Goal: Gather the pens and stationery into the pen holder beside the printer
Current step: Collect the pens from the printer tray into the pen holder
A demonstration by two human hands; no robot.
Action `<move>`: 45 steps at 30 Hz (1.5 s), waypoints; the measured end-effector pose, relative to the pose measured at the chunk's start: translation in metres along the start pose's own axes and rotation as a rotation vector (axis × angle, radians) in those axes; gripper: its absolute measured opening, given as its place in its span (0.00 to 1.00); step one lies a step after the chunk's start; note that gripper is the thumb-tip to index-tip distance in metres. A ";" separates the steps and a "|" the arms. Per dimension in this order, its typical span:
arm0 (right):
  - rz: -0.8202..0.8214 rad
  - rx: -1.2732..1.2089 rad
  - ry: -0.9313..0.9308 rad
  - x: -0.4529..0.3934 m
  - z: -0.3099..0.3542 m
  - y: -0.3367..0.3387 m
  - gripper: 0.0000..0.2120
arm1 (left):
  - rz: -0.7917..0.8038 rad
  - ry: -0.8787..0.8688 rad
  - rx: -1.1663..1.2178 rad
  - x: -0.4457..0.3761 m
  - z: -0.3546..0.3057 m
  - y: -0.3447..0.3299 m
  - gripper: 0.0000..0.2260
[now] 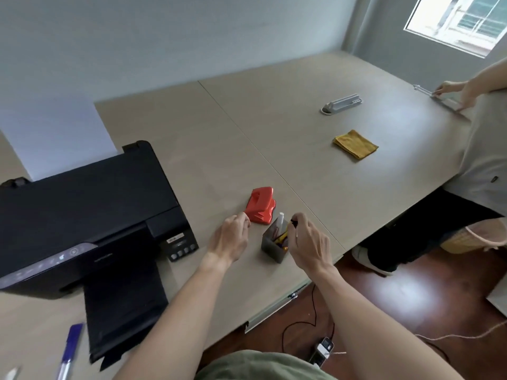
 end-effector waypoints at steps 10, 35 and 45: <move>0.213 -0.157 0.318 0.017 0.089 -0.043 0.11 | -0.026 -0.076 -0.108 0.036 0.039 0.054 0.18; 0.845 -0.166 1.156 0.181 0.380 -0.198 0.07 | -0.406 1.208 -0.357 0.332 0.291 0.219 0.09; 0.843 -0.048 1.351 0.232 0.404 -0.245 0.16 | -0.383 1.432 -0.432 0.367 0.341 0.227 0.09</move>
Point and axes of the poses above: each hand's wrist, its own x-axis away from the middle knuckle, its own y-axis out of the back of the hand, z = x × y, the point moved 3 cm from there along -x, towards the middle knuckle, and after that the axes turned 13 degrees about -z, right-handed, at the moved point
